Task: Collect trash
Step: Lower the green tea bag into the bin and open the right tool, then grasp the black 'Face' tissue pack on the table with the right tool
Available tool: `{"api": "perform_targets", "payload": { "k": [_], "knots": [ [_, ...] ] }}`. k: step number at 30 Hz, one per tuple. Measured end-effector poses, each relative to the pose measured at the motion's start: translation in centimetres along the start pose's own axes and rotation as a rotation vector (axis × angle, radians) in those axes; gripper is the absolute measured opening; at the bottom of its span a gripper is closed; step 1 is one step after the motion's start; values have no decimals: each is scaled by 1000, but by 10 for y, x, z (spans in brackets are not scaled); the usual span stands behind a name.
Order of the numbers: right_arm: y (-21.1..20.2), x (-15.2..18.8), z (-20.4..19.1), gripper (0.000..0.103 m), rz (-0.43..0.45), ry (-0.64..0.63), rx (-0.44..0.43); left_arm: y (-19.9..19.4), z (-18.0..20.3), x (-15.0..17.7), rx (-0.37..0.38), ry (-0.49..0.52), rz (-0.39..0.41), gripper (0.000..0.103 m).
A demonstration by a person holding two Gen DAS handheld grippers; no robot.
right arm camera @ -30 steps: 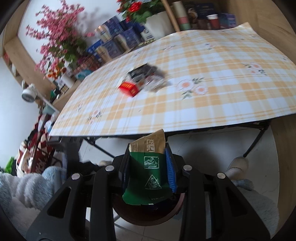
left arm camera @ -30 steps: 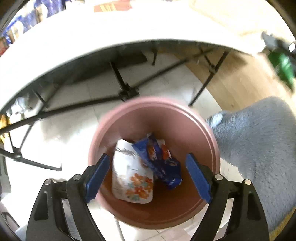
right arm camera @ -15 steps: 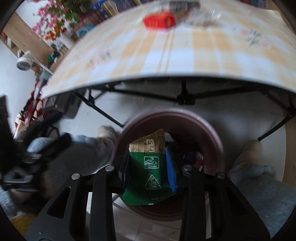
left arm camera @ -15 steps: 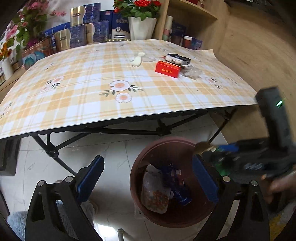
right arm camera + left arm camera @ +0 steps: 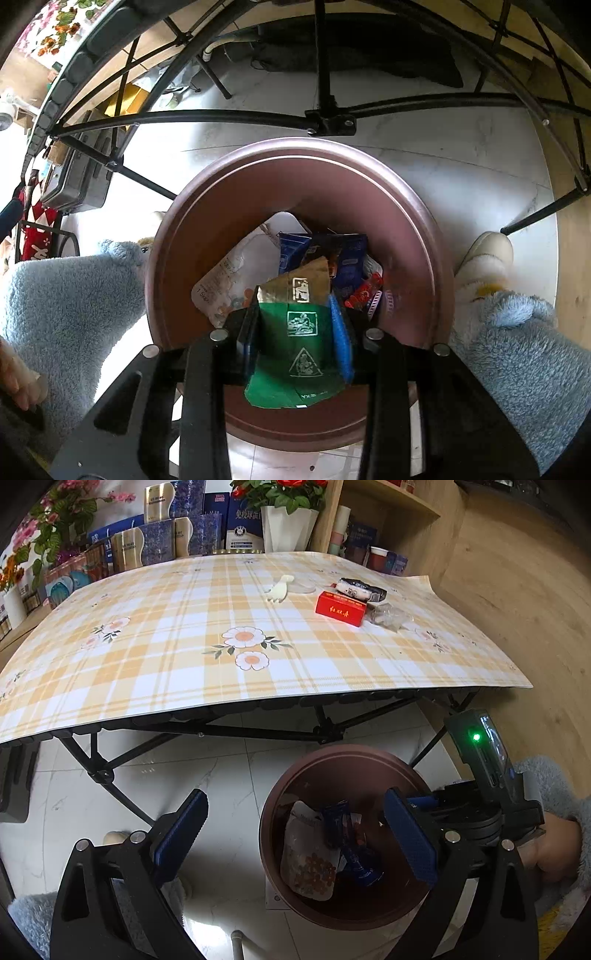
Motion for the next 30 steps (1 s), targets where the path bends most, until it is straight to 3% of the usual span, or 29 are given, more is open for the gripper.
{"api": "perform_targets", "payload": {
  "k": [8, 9, 14, 18, 30],
  "knots": [
    [0, -1, -4, 41, -11, -25, 36, 0, -1, 0, -12, 0, 1, 93],
    [0, -1, -4, 54, -12, -24, 38, 0, -2, 0, -16, -5, 1, 93],
    [-5, -4, -4, 86, 16, -40, 69, 1, -10, -2, -29, -35, 2, 93],
    [-15, -9, -2, 96, 63, -32, 82, 0, -13, -3, -38, -45, 4, 93],
    [-57, -24, -20, 97, 220, -89, 124, 4, -23, -3, -56, -88, -8, 93]
  ]
}}
Point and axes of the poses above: each gripper's, at about its wrist camera, not at the fingertips, and y roughly the way its jaws point, z to its right, x to its underside, the point moved 9 cm from there along y, roughly the way its jaws point, and after that the axes turned 14 degrees about -x, right-handed, at the moved point
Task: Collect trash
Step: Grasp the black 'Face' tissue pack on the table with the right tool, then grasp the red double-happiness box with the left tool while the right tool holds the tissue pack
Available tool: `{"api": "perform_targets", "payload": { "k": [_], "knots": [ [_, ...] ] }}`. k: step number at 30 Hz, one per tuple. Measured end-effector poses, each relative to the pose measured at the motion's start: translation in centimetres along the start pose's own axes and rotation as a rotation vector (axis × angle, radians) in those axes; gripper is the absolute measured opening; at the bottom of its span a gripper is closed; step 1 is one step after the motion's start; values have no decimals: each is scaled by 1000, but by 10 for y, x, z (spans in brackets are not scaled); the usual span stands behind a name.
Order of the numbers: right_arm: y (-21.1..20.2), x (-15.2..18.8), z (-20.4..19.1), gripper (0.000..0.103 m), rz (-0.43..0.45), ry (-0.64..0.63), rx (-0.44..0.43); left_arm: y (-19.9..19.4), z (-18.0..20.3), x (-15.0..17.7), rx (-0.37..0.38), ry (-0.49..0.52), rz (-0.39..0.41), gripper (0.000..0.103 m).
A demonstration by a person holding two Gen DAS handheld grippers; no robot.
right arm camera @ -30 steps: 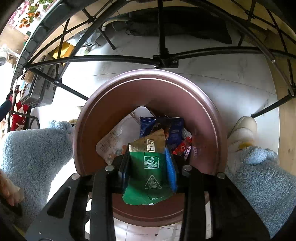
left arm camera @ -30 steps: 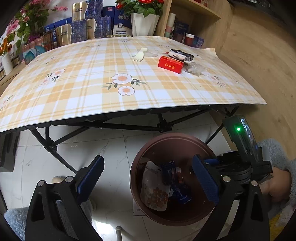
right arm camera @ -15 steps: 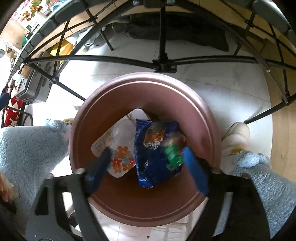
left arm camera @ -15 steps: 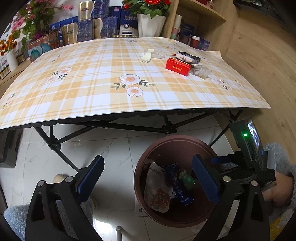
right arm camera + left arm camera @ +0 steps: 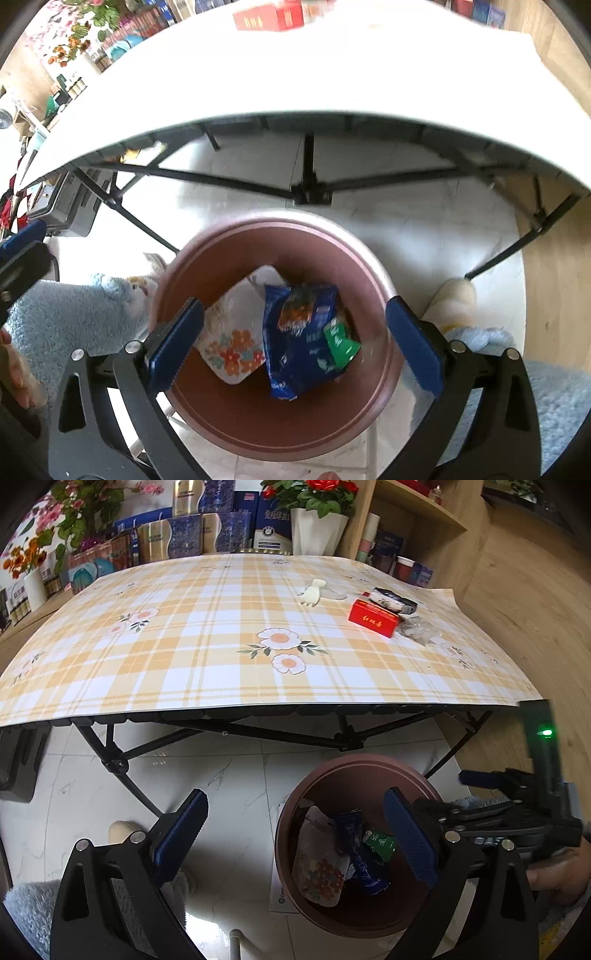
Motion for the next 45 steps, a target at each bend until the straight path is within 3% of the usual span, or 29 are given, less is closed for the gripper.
{"api": "perform_targets", "payload": {
  "k": [7, 13, 16, 19, 21, 29, 36, 37, 39, 42, 45],
  "knots": [
    [-24, -19, -4, 97, 81, -25, -24, 0, -4, -4, 0, -29, 6, 93],
    [-58, -46, 7, 97, 174, -28, -62, -3, -5, -14, 61, -68, 7, 93],
    [-74, -66, 20, 97, 207, -15, -61, -5, 0, -25, 75, -49, 21, 93],
    [-84, -93, 30, 97, 218, 15, -125, -9, 4, -38, 83, -42, 45, 93],
    [-88, -117, 40, 97, 209, 3, -70, -11, 4, -48, 81, -39, 61, 93],
    [-65, -209, 26, 97, 195, -191, -67, -20, -1, -76, 44, -10, 94, 93],
    [-20, -233, 22, 96, 105, -197, -97, -17, -11, -82, 12, -16, 86, 93],
    [-16, -234, 21, 95, 96, -209, -100, -15, -12, -81, 12, -19, 80, 93],
    [-12, -232, 18, 67, 79, -225, -105, -10, -12, -80, 9, -19, 67, 93],
    [-18, -230, 19, 65, 98, -204, -129, -1, -6, -83, 10, -8, 54, 93],
    [-41, -228, 15, 64, 183, -201, -179, 5, 7, -96, 34, 14, 65, 93]
  ]
}}
Point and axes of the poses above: each gripper's, at about its wrist camera, not at the fingertips, and y roughly the way its jaws point, z to its right, x to its underside, the point moved 9 cm from there along y, roughly the way its jaws point, and after that the axes turned 14 degrees about -x, right-handed, at the moved point
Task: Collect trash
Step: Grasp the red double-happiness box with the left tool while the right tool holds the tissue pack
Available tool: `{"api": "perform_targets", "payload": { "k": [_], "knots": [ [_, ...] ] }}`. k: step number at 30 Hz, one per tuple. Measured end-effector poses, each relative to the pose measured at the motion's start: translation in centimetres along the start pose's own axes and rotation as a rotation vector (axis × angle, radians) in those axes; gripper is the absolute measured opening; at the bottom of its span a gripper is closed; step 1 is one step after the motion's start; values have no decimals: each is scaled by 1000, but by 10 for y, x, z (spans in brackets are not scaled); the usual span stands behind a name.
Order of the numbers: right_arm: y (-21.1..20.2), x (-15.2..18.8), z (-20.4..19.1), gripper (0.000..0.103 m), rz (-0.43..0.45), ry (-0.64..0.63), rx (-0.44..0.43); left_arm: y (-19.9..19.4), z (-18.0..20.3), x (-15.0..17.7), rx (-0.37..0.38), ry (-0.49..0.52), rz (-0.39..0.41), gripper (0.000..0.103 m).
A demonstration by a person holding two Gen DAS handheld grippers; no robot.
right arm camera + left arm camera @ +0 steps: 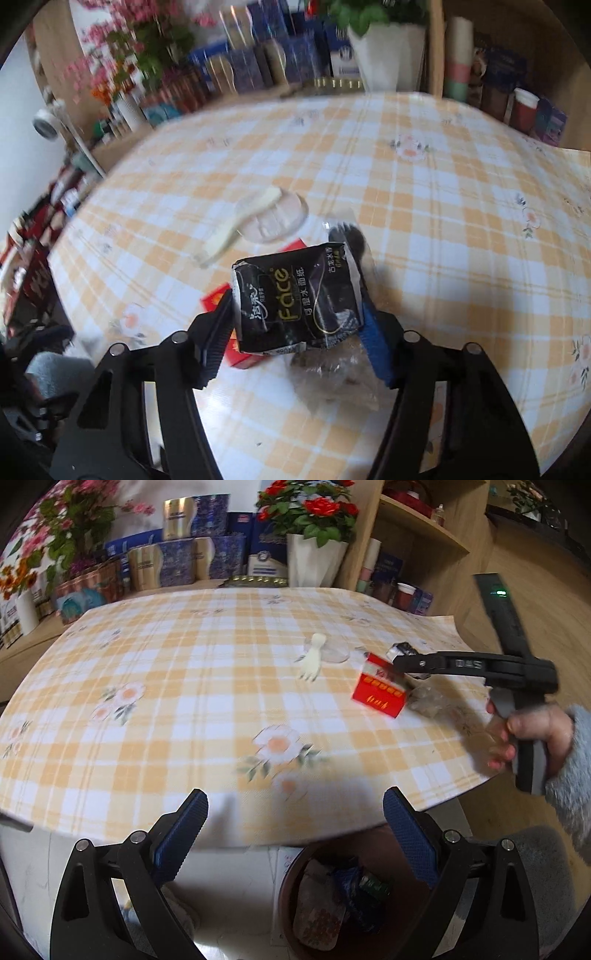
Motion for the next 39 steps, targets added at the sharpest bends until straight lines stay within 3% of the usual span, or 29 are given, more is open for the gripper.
{"api": "perform_targets", "payload": {
  "k": [8, 11, 16, 22, 28, 29, 32, 39],
  "knots": [
    [-73, 14, 14, 64, 187, 110, 48, 38, 62, -57, 105, 102, 21, 91],
    [-95, 30, 20, 64, 216, 138, 78, 63, 85, -72, 109, 157, -4, 86],
    [-122, 54, 30, 64, 252, 206, 82, 85, 113, -84, 91, 264, 0, 86],
    [-138, 74, 41, 64, 281, 282, 63, 115, 116, -98, 92, 174, -85, 84],
    [-142, 79, 42, 64, 284, 288, 57, 125, 131, -96, 78, 224, -106, 83],
    [-142, 79, 42, 64, 285, 289, 55, 127, 132, -96, 68, 230, -105, 80],
    [-143, 79, 41, 64, 289, 300, 48, 129, 129, -98, 34, 230, -105, 56],
    [-146, 74, 27, 64, 294, 288, 26, 102, 115, -103, 70, 205, -83, 55]
  ]
}}
Point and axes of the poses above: each gripper's, at about its wrist camera, not at the fingertips, and y roughly the way its jaws point, z to its right, x to its underside, the point moved 9 cm from there along y, roughly the way its jaws point, and after that the axes turned 14 degrees about -x, right-handed, at the moved point
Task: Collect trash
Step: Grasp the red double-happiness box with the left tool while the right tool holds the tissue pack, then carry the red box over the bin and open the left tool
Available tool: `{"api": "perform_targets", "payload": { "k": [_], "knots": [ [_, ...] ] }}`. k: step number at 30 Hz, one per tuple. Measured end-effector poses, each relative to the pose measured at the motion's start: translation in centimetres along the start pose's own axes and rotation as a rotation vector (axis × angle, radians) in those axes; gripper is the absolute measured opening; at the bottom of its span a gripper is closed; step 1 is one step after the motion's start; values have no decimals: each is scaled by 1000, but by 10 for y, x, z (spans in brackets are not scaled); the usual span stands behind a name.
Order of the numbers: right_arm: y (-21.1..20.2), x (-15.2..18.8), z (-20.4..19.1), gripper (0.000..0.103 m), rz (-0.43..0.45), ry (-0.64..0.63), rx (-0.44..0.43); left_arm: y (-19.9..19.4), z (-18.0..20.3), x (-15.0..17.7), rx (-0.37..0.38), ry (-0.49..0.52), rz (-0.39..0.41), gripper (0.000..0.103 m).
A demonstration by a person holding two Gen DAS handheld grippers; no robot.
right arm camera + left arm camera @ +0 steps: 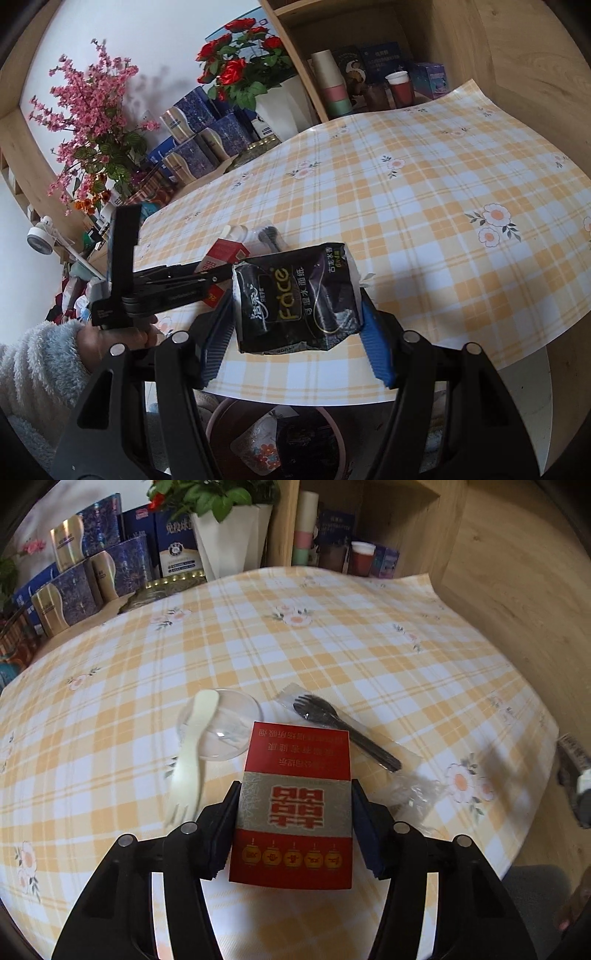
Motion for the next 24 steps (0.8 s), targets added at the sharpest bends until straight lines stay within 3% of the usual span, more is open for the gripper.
{"api": "perform_targets", "payload": {
  "k": [7, 13, 18, 24],
  "knots": [
    [-2, 5, -30, 64, -16, -39, -23, -67, -11, 21, 75, 9, 65, 55],
    [-9, 20, -53, 64, -44, -75, -34, -121, -12, 72, 131, 66, 97, 55],
    [-9, 38, -63, 64, -88, -90, -33, -138, -14, 122, 150, 81, 69, 55],
    [-11, 49, -73, 64, -105, -99, -39, -131, -7, 183, 180, 91, -16, 55]
  ]
}}
Point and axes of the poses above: each gripper's, at about its wrist camera, not at the fingertips, and y roughly the way its jaws point, z to its right, x to its underside, the point moved 9 cm from there along y, roughly the way its jaws point, and after that the axes turned 14 degrees about -x, right-handed, at the moved point
